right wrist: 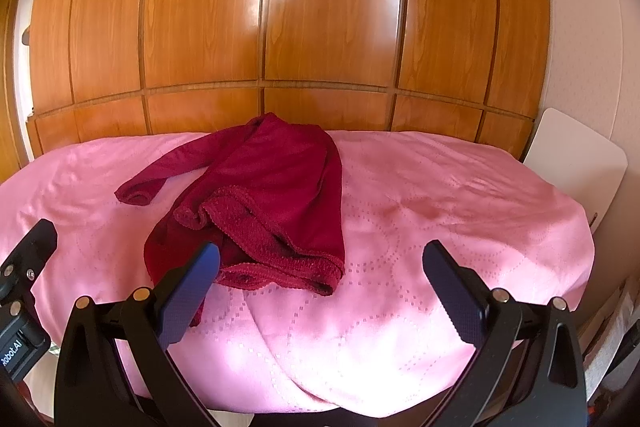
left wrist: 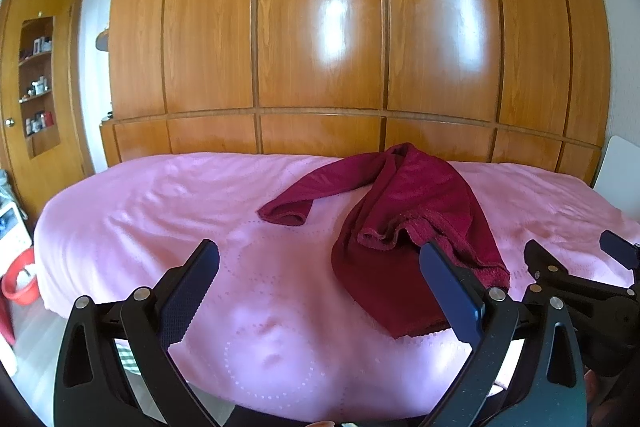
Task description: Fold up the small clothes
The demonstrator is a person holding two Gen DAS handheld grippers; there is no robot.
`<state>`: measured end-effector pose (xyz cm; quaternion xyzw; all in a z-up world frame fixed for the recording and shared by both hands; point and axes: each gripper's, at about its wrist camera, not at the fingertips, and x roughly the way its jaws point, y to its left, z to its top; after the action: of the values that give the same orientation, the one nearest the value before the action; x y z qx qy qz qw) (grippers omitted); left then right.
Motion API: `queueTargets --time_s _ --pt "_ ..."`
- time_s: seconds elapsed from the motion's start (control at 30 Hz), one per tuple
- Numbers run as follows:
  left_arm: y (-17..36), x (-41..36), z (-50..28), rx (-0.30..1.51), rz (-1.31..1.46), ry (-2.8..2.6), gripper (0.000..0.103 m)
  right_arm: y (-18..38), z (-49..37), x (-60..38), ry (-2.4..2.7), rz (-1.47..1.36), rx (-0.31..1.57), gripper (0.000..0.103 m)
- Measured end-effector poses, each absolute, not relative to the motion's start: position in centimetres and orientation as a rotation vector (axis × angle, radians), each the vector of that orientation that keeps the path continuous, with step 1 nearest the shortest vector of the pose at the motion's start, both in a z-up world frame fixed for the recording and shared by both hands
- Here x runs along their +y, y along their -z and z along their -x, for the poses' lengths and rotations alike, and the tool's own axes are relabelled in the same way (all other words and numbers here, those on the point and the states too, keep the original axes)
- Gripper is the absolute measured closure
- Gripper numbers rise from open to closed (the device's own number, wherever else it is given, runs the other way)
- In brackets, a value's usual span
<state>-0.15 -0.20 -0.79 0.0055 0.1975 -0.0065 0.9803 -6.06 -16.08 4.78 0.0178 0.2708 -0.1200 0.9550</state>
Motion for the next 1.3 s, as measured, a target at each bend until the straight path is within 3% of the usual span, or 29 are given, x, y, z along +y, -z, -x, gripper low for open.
queueTargets --time_s 1.3 --pt "0.95 -0.63 0.15 0.424 -0.009 0.020 0.003 -4.53 5.91 -15.91 0.231 -0.019 0.557 0.002"
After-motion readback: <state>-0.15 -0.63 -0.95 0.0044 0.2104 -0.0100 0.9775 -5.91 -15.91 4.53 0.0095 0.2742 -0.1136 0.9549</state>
